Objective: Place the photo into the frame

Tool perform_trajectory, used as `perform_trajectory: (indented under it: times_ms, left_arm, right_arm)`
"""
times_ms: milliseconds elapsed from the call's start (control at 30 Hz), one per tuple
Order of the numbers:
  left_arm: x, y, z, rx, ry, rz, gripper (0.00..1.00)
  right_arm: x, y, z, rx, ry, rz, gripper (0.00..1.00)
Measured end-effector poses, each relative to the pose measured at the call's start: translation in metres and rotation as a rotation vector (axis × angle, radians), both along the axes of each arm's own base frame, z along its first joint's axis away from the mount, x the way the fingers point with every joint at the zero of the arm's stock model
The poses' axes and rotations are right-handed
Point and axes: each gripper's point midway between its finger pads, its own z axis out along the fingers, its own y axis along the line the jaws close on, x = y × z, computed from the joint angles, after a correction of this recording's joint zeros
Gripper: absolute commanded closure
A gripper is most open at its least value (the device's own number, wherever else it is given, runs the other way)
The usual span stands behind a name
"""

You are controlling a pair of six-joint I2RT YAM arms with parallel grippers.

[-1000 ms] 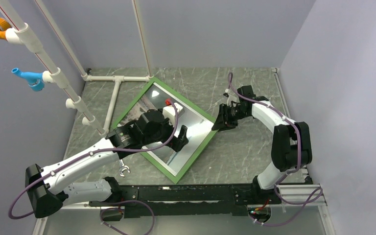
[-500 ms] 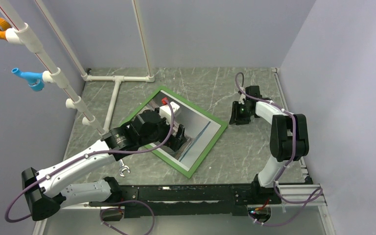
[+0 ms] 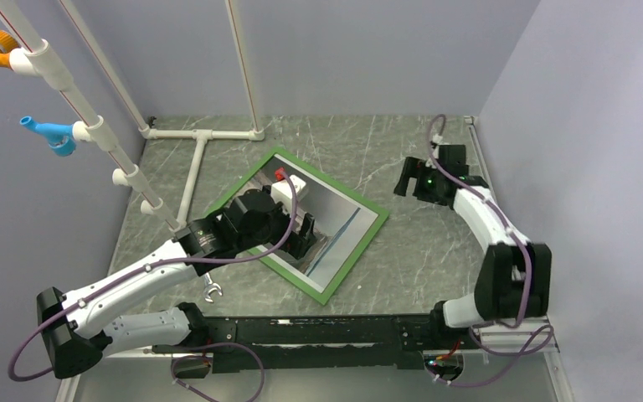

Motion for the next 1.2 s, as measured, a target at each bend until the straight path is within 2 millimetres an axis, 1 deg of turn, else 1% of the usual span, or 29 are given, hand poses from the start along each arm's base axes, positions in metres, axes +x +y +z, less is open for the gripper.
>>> perform_trajectory:
  times_ms: [67, 133, 233, 333, 467, 600, 700, 767, 833, 900, 967, 1033, 1100, 1200]
  left_arm:
    - [0.0, 0.001, -0.003, 0.001, 0.006, 0.0, 0.01]
    - [0.0, 0.001, -0.007, -0.002, 0.02, -0.001, 0.01]
    - [0.001, 0.001, -0.016, -0.026, 0.055, 0.001, 0.01]
    - [0.003, 0.004, -0.026, -0.06, 0.099, 0.005, 0.01]
    - [0.009, 0.009, -0.038, -0.125, 0.174, 0.021, 0.01]
    - [0.017, 0.022, -0.05, -0.185, 0.261, 0.066, 0.01]
    - [0.026, 0.035, -0.053, -0.232, 0.321, 0.124, 0.01]
    - [0.031, 0.042, -0.052, -0.252, 0.341, 0.157, 0.01]
    - [0.035, 0.049, -0.054, -0.261, 0.362, 0.192, 0.01]
    - [0.037, 0.057, -0.059, -0.253, 0.391, 0.228, 0.01]
    - [0.036, 0.065, -0.066, -0.233, 0.436, 0.266, 0.01]
    - [0.036, 0.07, -0.068, -0.209, 0.472, 0.293, 0.01]
    - [0.037, 0.072, -0.066, -0.194, 0.487, 0.309, 0.01]
    - [0.039, 0.075, -0.058, -0.181, 0.483, 0.32, 0.01]
  right_arm:
    - [0.001, -0.01, 0.024, 0.04, -0.074, -0.07, 0.0]
    - [0.001, -0.025, 0.039, 0.088, -0.124, -0.152, 0.0]
    - [-0.002, -0.04, 0.048, 0.188, -0.138, -0.23, 0.0]
    - [-0.004, -0.044, 0.046, 0.267, -0.114, -0.245, 0.0]
    - [-0.014, -0.031, 0.04, 0.344, -0.074, -0.223, 0.0]
    - [-0.034, -0.017, 0.033, 0.391, -0.045, -0.204, 0.0]
    - [-0.048, -0.008, 0.03, 0.403, -0.036, -0.183, 0.0]
    - [-0.054, 0.0, 0.027, 0.406, -0.025, -0.163, 0.0]
    - [-0.059, 0.012, 0.021, 0.407, 0.001, -0.133, 0.01]
    - [-0.066, 0.029, 0.012, 0.394, 0.042, -0.098, 0.02]
    - [-0.073, 0.047, 0.003, 0.367, 0.084, -0.061, 0.05]
    - [-0.08, 0.063, -0.006, 0.342, 0.126, -0.027, 0.08]
    - [-0.087, 0.077, -0.016, 0.314, 0.165, -0.006, 0.11]
    - [-0.095, 0.088, -0.033, 0.262, 0.219, -0.004, 0.15]
